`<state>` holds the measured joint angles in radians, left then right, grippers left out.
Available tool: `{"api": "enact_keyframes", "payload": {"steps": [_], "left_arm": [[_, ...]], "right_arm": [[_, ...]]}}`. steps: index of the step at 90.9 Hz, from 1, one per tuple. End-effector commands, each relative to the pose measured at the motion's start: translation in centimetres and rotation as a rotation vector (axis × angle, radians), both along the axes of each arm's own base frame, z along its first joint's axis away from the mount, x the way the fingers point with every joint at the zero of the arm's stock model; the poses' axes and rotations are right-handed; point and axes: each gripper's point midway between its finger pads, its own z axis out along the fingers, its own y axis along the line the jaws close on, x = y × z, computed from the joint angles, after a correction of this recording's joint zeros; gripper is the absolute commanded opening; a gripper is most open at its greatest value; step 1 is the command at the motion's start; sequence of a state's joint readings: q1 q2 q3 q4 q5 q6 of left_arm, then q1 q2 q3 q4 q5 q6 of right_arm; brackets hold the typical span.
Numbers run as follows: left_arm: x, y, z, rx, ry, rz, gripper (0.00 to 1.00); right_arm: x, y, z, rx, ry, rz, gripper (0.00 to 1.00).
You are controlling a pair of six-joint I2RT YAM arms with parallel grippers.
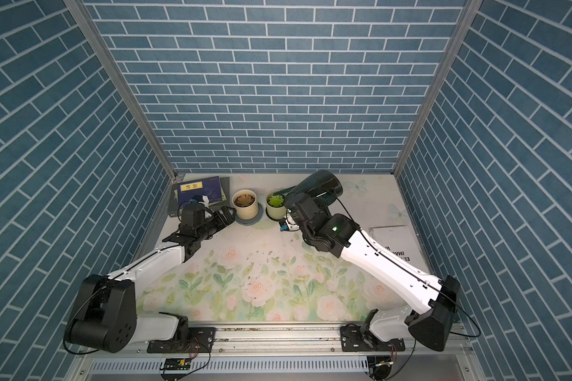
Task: Water the succulent around the soil edge
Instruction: Water the soil of the potted plant with water.
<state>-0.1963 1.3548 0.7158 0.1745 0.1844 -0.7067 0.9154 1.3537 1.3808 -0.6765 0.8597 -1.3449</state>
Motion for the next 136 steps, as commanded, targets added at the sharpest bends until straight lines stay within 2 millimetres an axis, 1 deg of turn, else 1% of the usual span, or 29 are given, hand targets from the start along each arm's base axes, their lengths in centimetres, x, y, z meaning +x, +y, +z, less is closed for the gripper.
{"api": "enact_keyframes", "payload": {"steps": [1, 14, 24, 35, 44, 59, 85, 117, 136], "left_arm": [[0.0, 0.3, -0.3, 0.014, 0.011, -0.003, 1.00], [0.1, 0.4, -0.2, 0.015, 0.011, 0.002, 1.00], [0.1, 0.4, -0.3, 0.016, 0.013, 0.002, 1.00], [0.1, 0.5, -0.2, 0.017, 0.009, 0.003, 1.00], [0.0, 0.5, 0.0, 0.018, 0.006, 0.007, 1.00], [0.0, 0.6, 0.1, 0.020, 0.002, 0.010, 1.00], [-0.1, 0.7, 0.2, 0.022, 0.001, 0.012, 1.00], [0.0, 0.8, 0.0, 0.022, 0.005, 0.015, 1.00], [-0.1, 0.9, 0.0, 0.022, 0.007, 0.015, 1.00]], "right_arm": [[0.4, -1.6, 2.1, 0.028, -0.080, -0.059, 0.00], [-0.4, -2.6, 1.9, 0.045, -0.074, -0.064, 0.00], [-1.2, -3.3, 1.3, 0.043, -0.044, -0.060, 0.00], [-1.6, -3.7, 0.9, 0.043, -0.038, -0.061, 0.00], [-1.8, -3.6, 0.8, 0.040, -0.028, -0.051, 0.00], [-2.1, -2.9, 0.4, 0.034, -0.017, -0.030, 0.00], [-2.3, -1.2, 0.5, 0.036, -0.012, 0.011, 0.00], [-1.7, 0.3, 0.4, 0.049, -0.025, 0.047, 0.00], [-1.2, 1.3, 0.9, 0.082, -0.047, 0.065, 0.00]]}}
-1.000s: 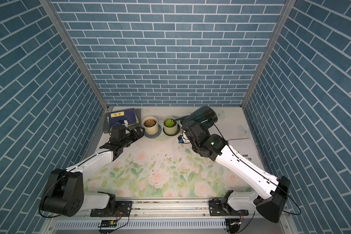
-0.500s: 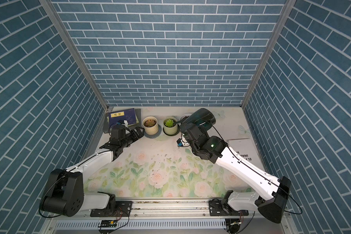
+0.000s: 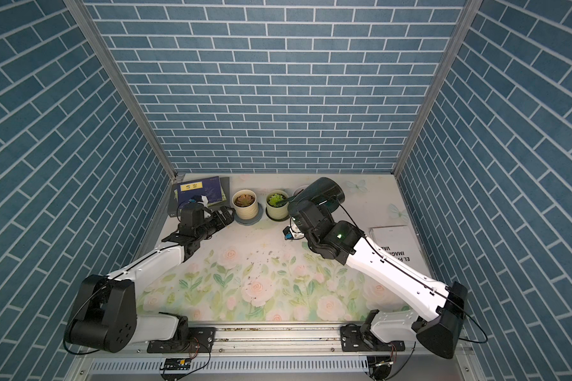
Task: Water the succulent around the soil edge
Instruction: Water the soil of the potted plant with water.
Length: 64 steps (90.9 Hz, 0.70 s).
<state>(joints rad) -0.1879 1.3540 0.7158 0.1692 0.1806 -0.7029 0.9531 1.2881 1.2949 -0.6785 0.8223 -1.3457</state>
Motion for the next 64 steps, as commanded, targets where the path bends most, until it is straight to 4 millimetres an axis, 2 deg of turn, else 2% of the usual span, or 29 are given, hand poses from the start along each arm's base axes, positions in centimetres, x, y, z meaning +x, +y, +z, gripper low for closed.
{"api": "enact_keyframes", "payload": {"steps": [1, 20, 40, 64], "left_arm": [[-0.1, 0.5, 0.1, 0.017, 0.003, 0.005, 1.00], [-0.1, 0.5, 0.0, 0.013, 0.004, 0.006, 1.00], [-0.2, 0.5, 0.0, 0.013, 0.004, 0.005, 1.00], [-0.1, 0.7, -0.1, 0.015, 0.008, 0.016, 1.00]], "right_arm": [[0.7, 1.1, 2.5, 0.089, -0.079, 0.000, 0.00], [1.4, 1.3, 3.1, 0.095, -0.122, -0.008, 0.00], [2.4, 0.3, 2.9, 0.058, -0.140, -0.046, 0.00], [2.3, -0.3, 3.7, 0.063, -0.160, -0.064, 0.00]]}}
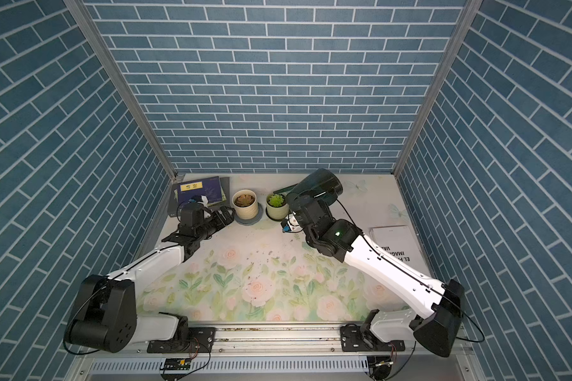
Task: Water the succulent around the soil edge
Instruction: Water the soil of the potted plant with water.
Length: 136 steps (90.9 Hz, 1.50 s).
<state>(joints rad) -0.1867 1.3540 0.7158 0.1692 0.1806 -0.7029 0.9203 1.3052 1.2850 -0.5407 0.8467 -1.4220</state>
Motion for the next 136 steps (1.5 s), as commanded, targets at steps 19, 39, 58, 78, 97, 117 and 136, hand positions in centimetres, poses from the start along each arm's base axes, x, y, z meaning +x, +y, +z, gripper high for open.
{"api": "enact_keyframes", "payload": {"steps": [19, 39, 58, 78, 97, 117, 136], "left_arm": [[-0.1, 2.0, 0.7, 0.022, -0.011, 0.063, 1.00], [-0.1, 2.8, 0.9, 0.026, -0.018, 0.084, 1.00], [-0.1, 3.2, 1.2, 0.025, -0.024, 0.093, 1.00], [-0.2, 3.4, 1.1, 0.023, -0.024, 0.096, 1.00], [-0.5, 3.5, 1.2, 0.018, -0.034, 0.095, 1.00], [-0.5, 3.5, 1.0, 0.017, -0.030, 0.094, 1.00], [-0.5, 3.5, 0.7, 0.012, -0.024, 0.091, 1.00]], "right_arm": [[-0.3, -1.0, 1.6, 0.053, -0.034, -0.042, 0.00], [-0.6, 0.2, 2.3, 0.127, -0.042, 0.000, 0.00], [-1.2, 4.0, 3.2, 0.254, -0.017, 0.136, 0.00], [0.0, 6.4, 2.5, 0.246, -0.024, 0.178, 0.00], [1.2, 7.0, 2.0, 0.153, -0.041, 0.163, 0.00], [1.8, 6.4, 1.6, 0.085, -0.050, 0.125, 0.00], [1.1, 5.9, 1.1, 0.077, -0.035, 0.130, 0.00]]}}
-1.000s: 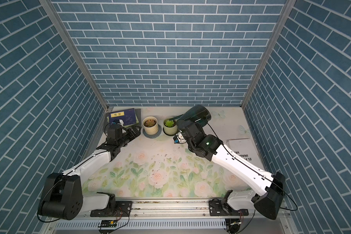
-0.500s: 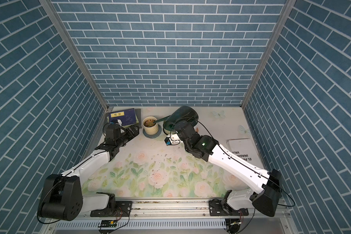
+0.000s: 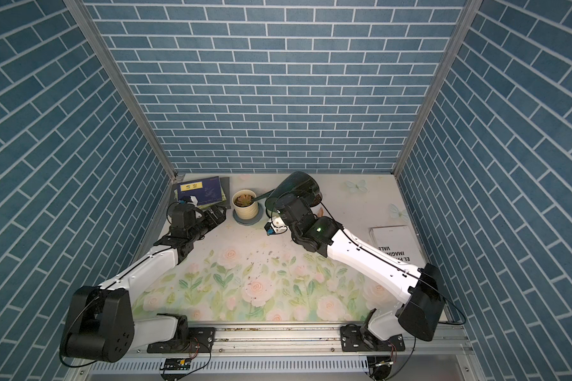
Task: Water the succulent around the soil edge
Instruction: Water the soil of the potted plant with water.
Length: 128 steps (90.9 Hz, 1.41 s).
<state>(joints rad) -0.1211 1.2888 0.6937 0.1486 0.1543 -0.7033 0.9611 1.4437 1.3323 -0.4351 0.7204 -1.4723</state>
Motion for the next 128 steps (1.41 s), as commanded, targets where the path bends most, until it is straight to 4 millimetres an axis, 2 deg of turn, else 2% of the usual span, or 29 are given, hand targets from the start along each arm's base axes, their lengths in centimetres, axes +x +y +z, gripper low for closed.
{"api": "enact_keyframes", "payload": {"steps": [1, 41, 62, 71, 86, 97, 128], "left_arm": [[-0.2, 0.3, -0.3, 0.001, 0.000, 0.002, 1.00], [-0.2, 0.3, -0.4, 0.000, 0.002, 0.003, 1.00], [-0.3, 0.4, -0.2, -0.010, -0.008, 0.008, 1.00], [-0.4, 0.6, -0.2, -0.007, -0.012, 0.016, 1.00], [-0.5, 0.6, -0.3, -0.014, -0.010, 0.013, 1.00], [-0.4, 0.5, -0.3, -0.016, -0.009, 0.014, 1.00], [-0.2, 0.5, -0.7, -0.017, 0.002, 0.012, 1.00]], "right_arm": [[0.1, -0.7, 3.3, 0.072, -0.079, -0.034, 0.00], [-0.7, 2.6, 4.2, 0.120, -0.071, 0.059, 0.00], [0.7, 4.7, 4.2, 0.095, -0.105, 0.073, 0.00], [1.4, 4.9, 4.4, 0.060, -0.130, 0.062, 0.00], [2.6, 4.4, 5.1, 0.067, -0.161, 0.025, 0.00], [3.2, 3.2, 4.6, 0.040, -0.164, -0.008, 0.00], [2.3, 1.0, 5.2, 0.036, -0.170, -0.022, 0.00]]}}
